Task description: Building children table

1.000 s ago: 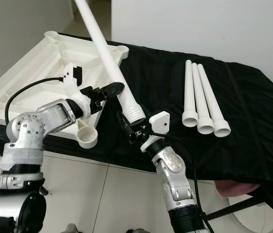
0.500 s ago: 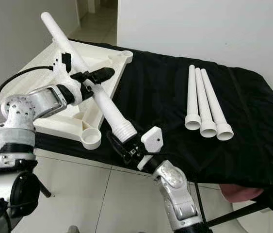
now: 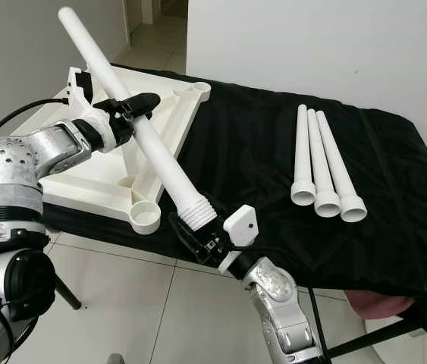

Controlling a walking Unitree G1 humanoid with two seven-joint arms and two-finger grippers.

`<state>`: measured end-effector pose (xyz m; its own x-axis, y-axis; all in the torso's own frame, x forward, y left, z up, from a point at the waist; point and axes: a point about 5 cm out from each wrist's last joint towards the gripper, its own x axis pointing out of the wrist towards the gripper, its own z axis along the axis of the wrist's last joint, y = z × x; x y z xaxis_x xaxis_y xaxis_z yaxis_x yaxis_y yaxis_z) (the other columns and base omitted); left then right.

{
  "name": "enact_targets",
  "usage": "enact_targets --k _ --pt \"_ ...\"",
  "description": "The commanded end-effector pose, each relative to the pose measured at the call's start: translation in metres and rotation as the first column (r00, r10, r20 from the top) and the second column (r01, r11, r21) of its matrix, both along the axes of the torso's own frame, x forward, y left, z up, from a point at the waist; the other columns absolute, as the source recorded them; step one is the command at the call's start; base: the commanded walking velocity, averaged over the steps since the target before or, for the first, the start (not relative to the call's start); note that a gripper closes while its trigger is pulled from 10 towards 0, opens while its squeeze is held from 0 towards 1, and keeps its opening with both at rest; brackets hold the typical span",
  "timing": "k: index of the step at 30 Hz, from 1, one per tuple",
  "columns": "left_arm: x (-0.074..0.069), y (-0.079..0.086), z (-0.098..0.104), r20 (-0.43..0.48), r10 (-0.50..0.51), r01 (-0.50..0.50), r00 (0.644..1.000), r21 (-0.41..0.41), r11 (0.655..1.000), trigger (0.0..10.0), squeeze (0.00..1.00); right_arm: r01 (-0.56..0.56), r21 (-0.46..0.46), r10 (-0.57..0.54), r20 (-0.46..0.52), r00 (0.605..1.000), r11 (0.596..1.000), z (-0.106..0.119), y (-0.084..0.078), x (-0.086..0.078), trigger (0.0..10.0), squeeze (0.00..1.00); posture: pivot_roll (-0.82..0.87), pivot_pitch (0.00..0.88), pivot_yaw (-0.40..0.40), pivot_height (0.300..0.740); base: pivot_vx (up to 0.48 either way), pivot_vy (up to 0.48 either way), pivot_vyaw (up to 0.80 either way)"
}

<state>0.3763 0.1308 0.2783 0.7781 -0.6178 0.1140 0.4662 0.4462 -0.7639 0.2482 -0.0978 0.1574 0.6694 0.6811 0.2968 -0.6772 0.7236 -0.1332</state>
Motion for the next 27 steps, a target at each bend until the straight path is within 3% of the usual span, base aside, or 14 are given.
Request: enact_targets --k 1,5,7,8,9,11,12,20,21,23,24,25,26,27 --pt "0.000 -0.002 0.008 0.013 -0.023 0.023 1.000 -0.012 1.000 0.0 0.00 0.005 -0.006 -0.005 -0.012 1.000 1.000 -0.001 0.000 0.001 10.0 0.00 0.04 0.000 -0.037 0.740 0.000 0.000 0.00" --pt "0.001 -0.001 0.010 0.009 -0.021 0.021 1.000 -0.032 0.999 0.0 0.00 0.014 0.007 -0.014 -0.013 1.000 1.000 0.000 0.000 0.003 10.0 0.00 0.05 0.000 -0.038 0.740 0.000 0.000 0.00" --pt "0.002 -0.001 0.012 -0.001 -0.020 0.020 1.000 -0.052 0.998 0.0 0.00 0.023 0.026 -0.022 -0.020 1.000 0.999 0.000 0.000 0.004 10.0 1.00 0.05 0.000 -0.038 0.740 0.000 0.000 0.00" --pt "0.002 -0.001 0.012 -0.001 -0.020 0.020 1.000 -0.052 0.998 0.0 0.00 0.023 0.026 -0.022 -0.020 1.000 0.999 0.000 0.000 0.004 10.0 1.00 0.05 0.000 -0.038 0.740 0.000 0.000 0.00" --pt "0.003 0.000 0.013 -0.004 -0.020 0.019 1.000 -0.063 0.998 0.7 0.00 0.024 0.036 -0.023 -0.025 0.999 0.999 0.000 0.000 0.005 10.0 1.00 0.05 0.000 -0.039 0.740 0.000 0.000 0.00" --pt "0.003 0.000 0.013 -0.007 -0.019 0.019 1.000 -0.069 0.997 0.7 0.00 0.025 0.042 -0.024 -0.028 0.999 0.999 0.000 0.000 0.005 10.0 1.00 0.05 0.000 -0.041 0.740 0.000 0.000 0.00" --pt "0.005 0.001 0.015 -0.010 -0.012 0.011 1.000 -0.077 0.997 10.0 0.00 0.027 0.055 -0.025 -0.035 0.999 0.998 0.000 0.000 0.006 10.0 1.00 0.05 0.000 -0.043 0.740 0.000 0.000 0.00" --pt "0.008 0.008 0.021 0.025 0.036 -0.035 0.999 -0.054 0.998 10.0 0.00 0.105 0.026 -0.104 -0.035 0.994 0.994 -0.002 -0.009 0.009 10.0 1.00 0.04 0.000 -0.047 0.740 0.000 0.000 0.00" --pt "0.008 0.009 0.023 0.056 0.047 -0.045 0.997 -0.024 0.999 10.0 0.00 0.127 0.020 -0.126 -0.040 0.991 0.992 -0.003 -0.013 0.011 10.0 0.92 0.04 0.000 -0.048 0.740 0.000 0.000 0.00" --pt "0.008 0.009 0.023 0.056 0.047 -0.045 0.997 -0.024 0.999 10.0 0.00 0.127 0.020 -0.126 -0.040 0.991 0.992 -0.003 -0.013 0.011 10.0 0.92 0.04 0.000 -0.048 0.740 0.000 0.000 0.00" --pt "0.007 0.010 0.025 0.102 0.055 -0.058 0.993 0.030 0.998 10.0 0.00 0.150 0.012 -0.149 -0.053 0.987 0.989 -0.002 -0.017 0.013 10.0 0.00 0.04 0.000 -0.050 0.740 0.000 0.000 0.00" --pt "0.007 0.009 0.027 0.154 0.062 -0.077 0.986 0.095 0.993 10.0 0.00 0.164 -0.002 -0.164 -0.062 0.985 0.986 -0.001 -0.021 0.016 10.0 0.00 0.03 0.000 -0.055 0.740 0.000 0.000 0.00" --pt "0.007 0.009 0.027 0.154 0.062 -0.077 0.986 0.095 0.993 10.0 0.00 0.164 -0.002 -0.164 -0.062 0.985 0.986 -0.001 -0.021 0.016 10.0 0.00 0.03 0.000 -0.055 0.740 0.000 0.000 0.00" --pt "0.006 0.007 0.030 0.216 0.072 -0.106 0.974 0.149 0.983 10.0 0.00 0.163 -0.030 -0.165 -0.070 0.984 0.986 0.001 -0.024 0.018 10.0 0.00 0.03 0.000 -0.065 0.740 0.000 0.000 0.00"
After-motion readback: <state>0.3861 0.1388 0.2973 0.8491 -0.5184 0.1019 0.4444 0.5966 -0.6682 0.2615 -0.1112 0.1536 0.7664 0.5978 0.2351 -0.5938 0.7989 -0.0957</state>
